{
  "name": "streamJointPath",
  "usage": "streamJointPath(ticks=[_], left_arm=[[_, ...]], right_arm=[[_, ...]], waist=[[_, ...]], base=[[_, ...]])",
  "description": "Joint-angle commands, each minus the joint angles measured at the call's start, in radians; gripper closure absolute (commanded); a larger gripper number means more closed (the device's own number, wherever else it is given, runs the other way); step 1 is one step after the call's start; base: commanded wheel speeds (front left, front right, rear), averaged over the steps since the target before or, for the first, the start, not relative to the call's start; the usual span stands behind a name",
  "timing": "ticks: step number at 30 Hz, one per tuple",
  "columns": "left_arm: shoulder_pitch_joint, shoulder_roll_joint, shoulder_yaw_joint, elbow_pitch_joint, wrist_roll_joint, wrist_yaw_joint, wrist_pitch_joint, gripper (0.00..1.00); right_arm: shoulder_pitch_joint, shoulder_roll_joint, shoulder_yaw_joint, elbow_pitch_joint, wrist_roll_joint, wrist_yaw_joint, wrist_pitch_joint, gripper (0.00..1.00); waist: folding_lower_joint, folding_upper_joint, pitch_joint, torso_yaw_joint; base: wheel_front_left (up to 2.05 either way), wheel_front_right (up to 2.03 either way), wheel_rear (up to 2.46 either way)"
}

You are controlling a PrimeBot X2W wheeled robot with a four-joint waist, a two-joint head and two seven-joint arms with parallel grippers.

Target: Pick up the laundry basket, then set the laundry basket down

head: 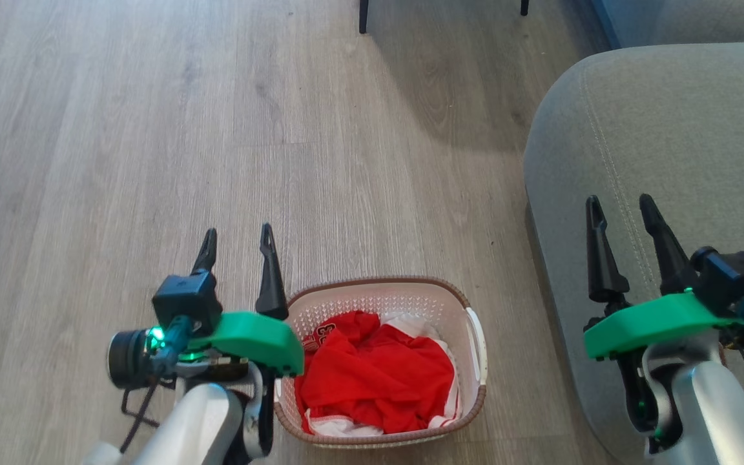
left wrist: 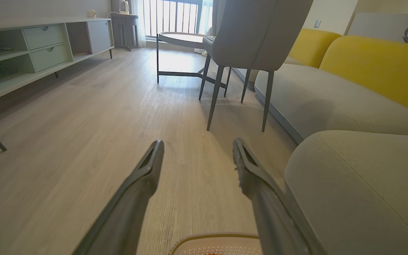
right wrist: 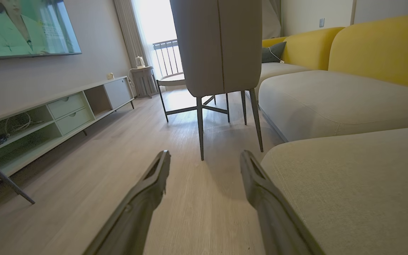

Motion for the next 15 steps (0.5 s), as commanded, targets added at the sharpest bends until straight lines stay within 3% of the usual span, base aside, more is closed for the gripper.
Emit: streamJointPath(ticks=[1, 5, 8, 15], left_arm=[[-0.069, 0.020, 0.013, -0.028, 0.030, 0.030, -0.015, 0.00], [-0.084, 0.029, -0.026, -0.037, 0.053, 0.067, -0.027, 0.00], [-0.074, 0.018, -0.011, -0.029, 0.016, 0.035, -0.035, 0.00], [-0.056, -0.030, 0.076, -0.109, 0.090, -0.024, -0.056, 0.00]], right_arm=[[-0.032, 0.000, 0.009, -0.029, -0.034, 0.005, -0.015, 0.00], [-0.030, 0.012, 0.010, -0.014, -0.083, 0.005, -0.027, 0.00], [-0.037, 0.015, 0.025, -0.027, -0.113, 0.006, -0.036, 0.00], [-0.051, 0.007, 0.051, -0.090, -0.205, 0.006, -0.056, 0.00]], waist=[[-0.0001, 0.0000, -0.001, 0.001], [-0.0001, 0.0000, -0.005, 0.001], [-0.0001, 0.0000, -0.006, 0.001], [-0.0001, 0.0000, 0.002, 0.002]], base=[[0.00, 0.00, 0.00], [0.00, 0.00, 0.00], [0.00, 0.00, 0.00], [0.00, 0.00, 0.00]])
